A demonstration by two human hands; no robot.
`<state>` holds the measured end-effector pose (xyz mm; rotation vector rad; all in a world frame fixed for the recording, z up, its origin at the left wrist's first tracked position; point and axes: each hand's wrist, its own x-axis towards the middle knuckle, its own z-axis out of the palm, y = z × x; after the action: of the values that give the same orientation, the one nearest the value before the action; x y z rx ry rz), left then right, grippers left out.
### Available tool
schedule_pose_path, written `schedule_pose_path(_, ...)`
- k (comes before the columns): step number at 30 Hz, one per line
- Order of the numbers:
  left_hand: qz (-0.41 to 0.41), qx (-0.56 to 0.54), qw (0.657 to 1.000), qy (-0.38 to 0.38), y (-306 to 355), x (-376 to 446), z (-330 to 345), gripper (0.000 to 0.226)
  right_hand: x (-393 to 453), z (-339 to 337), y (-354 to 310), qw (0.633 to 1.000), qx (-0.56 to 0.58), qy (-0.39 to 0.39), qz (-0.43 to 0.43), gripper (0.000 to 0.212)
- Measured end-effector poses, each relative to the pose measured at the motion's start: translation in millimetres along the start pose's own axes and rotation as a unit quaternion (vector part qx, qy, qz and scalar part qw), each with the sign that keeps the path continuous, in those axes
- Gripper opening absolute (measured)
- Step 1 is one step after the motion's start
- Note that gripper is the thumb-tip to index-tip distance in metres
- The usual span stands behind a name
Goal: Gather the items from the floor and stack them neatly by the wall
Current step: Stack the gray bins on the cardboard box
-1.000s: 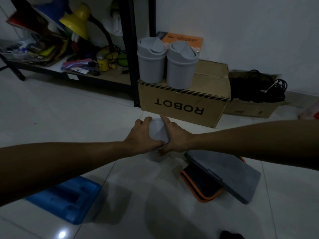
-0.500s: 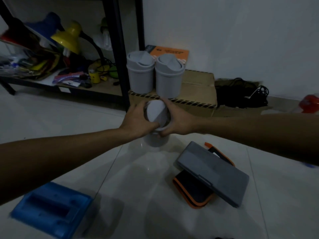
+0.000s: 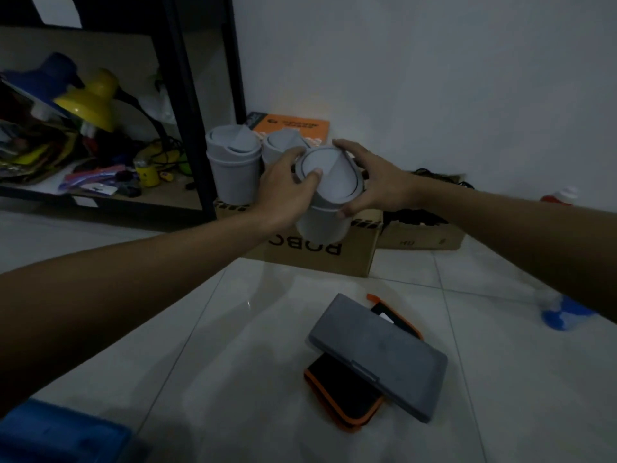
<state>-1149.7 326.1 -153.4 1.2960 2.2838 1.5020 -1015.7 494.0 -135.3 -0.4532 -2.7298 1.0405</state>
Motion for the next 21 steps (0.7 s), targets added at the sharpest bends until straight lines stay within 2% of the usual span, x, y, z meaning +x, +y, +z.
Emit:
schedule_pose_path(4, 0.014, -0.029, 0.999, -0.016, 17.2, 11.6, 24.4, 0.051, 2.4, -26.6, 15.5, 0.999, 0.004, 0.016, 0.027, 0.122)
schedule_pose_path(11, -0.021, -0.053, 0.998, -0.011, 17.9, 38.7, 54.8, 0.049, 15.0, -38.2, 40.6, 0.996, 0.029, 0.057, 0.060, 0.120)
schedule_pose_path(17, -0.050, -0.089, 0.995, -0.025, 6.6, 58.7, 65.7, 0.058, 31.4, -32.6, 56.6, 0.990, 0.077, 0.098, 0.071, 0.105)
schedule_pose_path(21, -0.039, -0.062, 0.996, -0.057, -1.8, 60.1, 69.4, 0.062, 37.8, -26.8, 61.9, 0.990, 0.072, 0.097, 0.073, 0.096)
